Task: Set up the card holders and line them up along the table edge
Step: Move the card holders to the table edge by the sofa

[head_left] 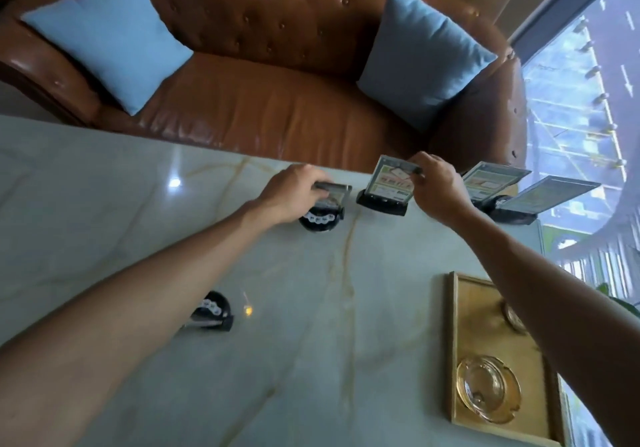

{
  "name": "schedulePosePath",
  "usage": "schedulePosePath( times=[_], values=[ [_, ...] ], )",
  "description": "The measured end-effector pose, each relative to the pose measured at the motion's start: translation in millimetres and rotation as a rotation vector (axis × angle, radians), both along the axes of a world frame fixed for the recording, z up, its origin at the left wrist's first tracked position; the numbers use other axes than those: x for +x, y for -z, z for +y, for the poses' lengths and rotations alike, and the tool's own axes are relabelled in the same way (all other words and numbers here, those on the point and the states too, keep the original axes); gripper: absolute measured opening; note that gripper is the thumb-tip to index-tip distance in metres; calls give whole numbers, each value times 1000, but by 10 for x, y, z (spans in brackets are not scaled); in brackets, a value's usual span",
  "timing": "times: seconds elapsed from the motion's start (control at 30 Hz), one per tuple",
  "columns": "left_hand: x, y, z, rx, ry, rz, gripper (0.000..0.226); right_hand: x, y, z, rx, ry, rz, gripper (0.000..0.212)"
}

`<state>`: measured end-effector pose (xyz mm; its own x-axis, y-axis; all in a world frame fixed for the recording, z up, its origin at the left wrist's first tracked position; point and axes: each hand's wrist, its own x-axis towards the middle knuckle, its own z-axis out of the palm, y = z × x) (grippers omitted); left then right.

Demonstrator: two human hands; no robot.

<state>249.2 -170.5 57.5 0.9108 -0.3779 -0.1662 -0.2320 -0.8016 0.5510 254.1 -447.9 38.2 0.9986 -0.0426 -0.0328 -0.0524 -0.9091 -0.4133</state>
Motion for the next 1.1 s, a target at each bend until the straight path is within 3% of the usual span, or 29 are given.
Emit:
schedulePosePath(
  times=[0.23,0.6,0.73,0.97,1.1],
  values=[
    [666,100,-499,3,43,-42,18,360,119,-310,-18,11,-4,26],
    [968,248,-724,31,-9,-36,19,482,288,-485,16,-3,113,26],
    [1034,233,-693,54,-2,10,30,475,181,-421,-72,-6,166,36],
    [838,90,-407,24,-78,-23,45,324,-35,-260,-252,-9,146,31],
    [513,-122,21,-35,-87,23,47,134,-234,-19,-370,51,-29,32]
  ],
)
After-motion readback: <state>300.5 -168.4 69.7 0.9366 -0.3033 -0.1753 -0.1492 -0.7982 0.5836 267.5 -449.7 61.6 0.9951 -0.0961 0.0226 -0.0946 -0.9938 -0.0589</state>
